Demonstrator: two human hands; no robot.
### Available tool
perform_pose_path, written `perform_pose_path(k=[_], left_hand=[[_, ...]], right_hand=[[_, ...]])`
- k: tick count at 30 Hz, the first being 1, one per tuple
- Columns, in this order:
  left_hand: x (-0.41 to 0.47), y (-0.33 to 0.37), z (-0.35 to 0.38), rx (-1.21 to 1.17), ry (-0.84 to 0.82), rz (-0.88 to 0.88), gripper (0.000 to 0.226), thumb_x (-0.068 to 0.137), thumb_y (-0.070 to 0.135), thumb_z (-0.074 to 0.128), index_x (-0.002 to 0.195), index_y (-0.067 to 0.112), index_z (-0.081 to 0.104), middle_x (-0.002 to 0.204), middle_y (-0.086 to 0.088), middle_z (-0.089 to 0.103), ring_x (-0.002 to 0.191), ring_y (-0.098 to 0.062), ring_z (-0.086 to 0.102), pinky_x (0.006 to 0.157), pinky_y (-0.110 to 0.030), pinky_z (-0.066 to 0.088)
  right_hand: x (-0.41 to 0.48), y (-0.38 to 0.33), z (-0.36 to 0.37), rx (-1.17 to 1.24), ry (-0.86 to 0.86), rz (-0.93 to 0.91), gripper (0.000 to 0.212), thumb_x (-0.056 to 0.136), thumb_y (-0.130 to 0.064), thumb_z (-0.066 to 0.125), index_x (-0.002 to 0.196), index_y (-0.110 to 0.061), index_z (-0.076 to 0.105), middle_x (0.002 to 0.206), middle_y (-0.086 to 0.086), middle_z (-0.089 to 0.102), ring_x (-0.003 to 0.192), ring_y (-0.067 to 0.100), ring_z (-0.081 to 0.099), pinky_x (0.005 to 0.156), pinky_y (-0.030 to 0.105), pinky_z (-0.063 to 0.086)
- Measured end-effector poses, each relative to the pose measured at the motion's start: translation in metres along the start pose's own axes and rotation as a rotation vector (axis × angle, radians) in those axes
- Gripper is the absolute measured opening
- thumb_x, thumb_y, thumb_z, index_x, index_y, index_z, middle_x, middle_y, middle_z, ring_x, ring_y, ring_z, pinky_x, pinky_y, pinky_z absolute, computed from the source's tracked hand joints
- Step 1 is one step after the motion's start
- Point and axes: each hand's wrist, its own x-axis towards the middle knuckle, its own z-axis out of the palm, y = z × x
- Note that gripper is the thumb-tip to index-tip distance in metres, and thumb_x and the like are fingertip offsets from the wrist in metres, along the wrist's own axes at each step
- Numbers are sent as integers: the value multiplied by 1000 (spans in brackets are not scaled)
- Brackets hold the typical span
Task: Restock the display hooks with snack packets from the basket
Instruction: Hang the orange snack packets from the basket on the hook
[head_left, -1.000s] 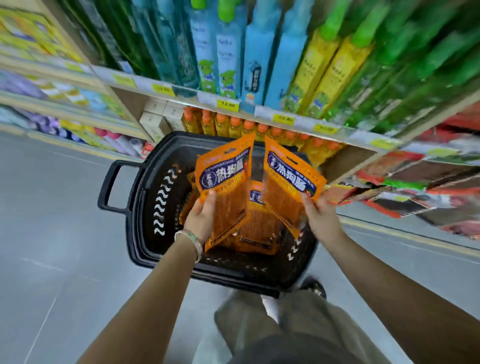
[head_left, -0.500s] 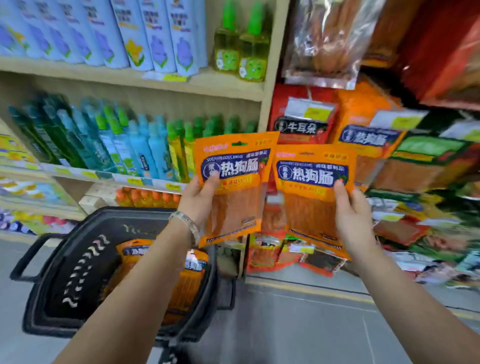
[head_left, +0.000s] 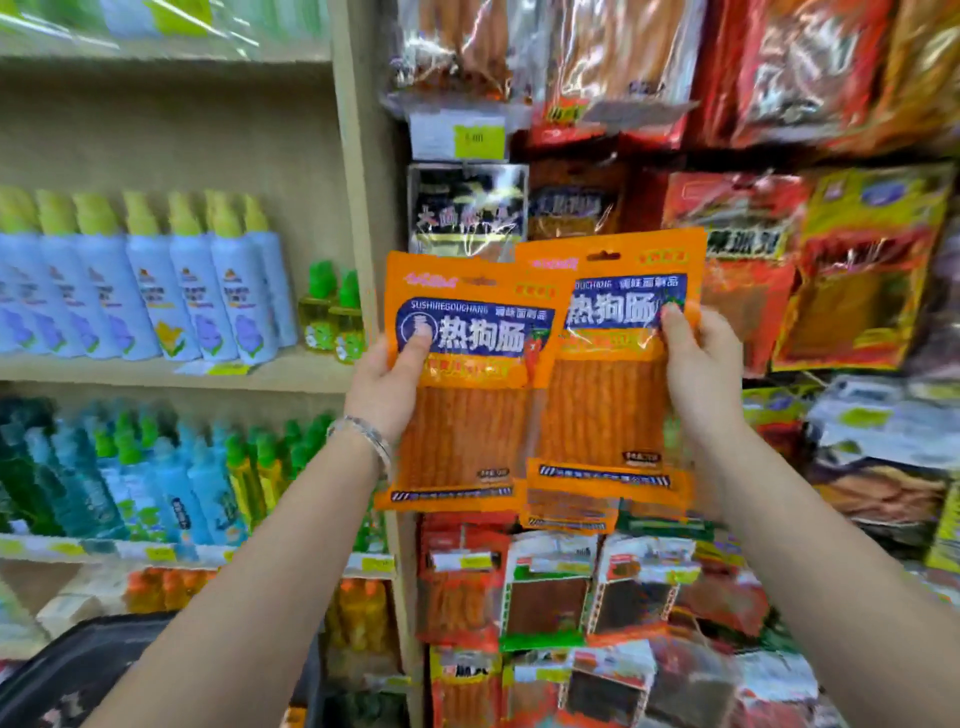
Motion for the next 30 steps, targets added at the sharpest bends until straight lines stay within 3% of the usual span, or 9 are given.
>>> perform_pose_path(k=[2, 3, 7, 11, 16, 22, 26, 28, 30], left_hand=[[12, 14, 13, -4, -11, 50, 19, 91, 43, 54, 72, 39, 57, 60, 45, 54, 62, 26, 51, 54, 3, 36], [21, 17, 18, -7, -7, 59, 21, 90, 44, 54, 70, 40, 58, 60, 42, 56, 61, 25, 52, 53, 2, 37], [57, 20, 37, -82, -43, 52, 20, 87, 50, 57, 79, 34, 66, 81, 15, 72, 79, -7, 68, 79, -31, 54], [85, 21, 53, -141, -133, 18, 26, 84, 52, 59, 89, 28, 66, 82, 8, 74, 75, -14, 71, 80, -45, 55], [110, 17, 66, -175, -195, 7, 28, 85, 54, 57, 97, 29, 63, 83, 8, 74, 74, -13, 72, 78, -44, 56], [127, 10, 76, -186, -246, -4, 29, 83, 54, 59, 96, 29, 64, 88, 4, 74, 82, -19, 71, 84, -50, 54], [132, 10, 85, -186, -261, -7, 29, 84, 53, 59, 96, 27, 64, 87, 5, 74, 82, -17, 71, 84, -49, 54], [134, 12, 91, -180, -268, -1, 29, 85, 52, 58, 96, 27, 64, 87, 6, 74, 82, -17, 71, 85, -49, 53], [136, 14, 96, -191, -270, -2, 27, 85, 52, 58, 95, 28, 64, 88, 5, 74, 84, -19, 71, 86, -50, 53]], right_hand=[[27, -5, 1, 33, 17, 7, 24, 97, -27, 49, 102, -9, 64, 104, 7, 67, 99, 23, 61, 88, 36, 47], [39, -7, 1, 40, 23, 10, 22, 96, -28, 50, 98, -11, 64, 101, 6, 67, 96, 23, 61, 84, 35, 47], [83, -15, 11, 116, 45, 74, 20, 94, -28, 52, 76, -21, 55, 79, 0, 59, 75, 15, 53, 68, 32, 39], [115, -21, 25, 152, 36, 88, 28, 92, -29, 53, 65, -23, 45, 62, -7, 48, 62, 12, 44, 62, 30, 33], [140, -12, 40, 147, 28, 97, 15, 89, -26, 54, 76, -19, 57, 80, 6, 59, 75, 18, 52, 72, 33, 40], [153, 10, 42, 94, 49, 96, 29, 92, -27, 54, 65, -22, 42, 58, -5, 40, 56, 12, 37, 59, 30, 28], [157, 18, 47, 31, 54, 20, 32, 92, -31, 55, 66, -16, 47, 56, -7, 49, 56, 12, 47, 57, 24, 35], [159, 23, 47, -93, 32, -60, 30, 90, -35, 58, 74, -10, 54, 67, -2, 51, 67, 15, 47, 63, 27, 34], [160, 28, 47, -127, 68, -113, 24, 87, -35, 64, 94, -13, 57, 87, -1, 54, 79, 14, 50, 71, 28, 39]])
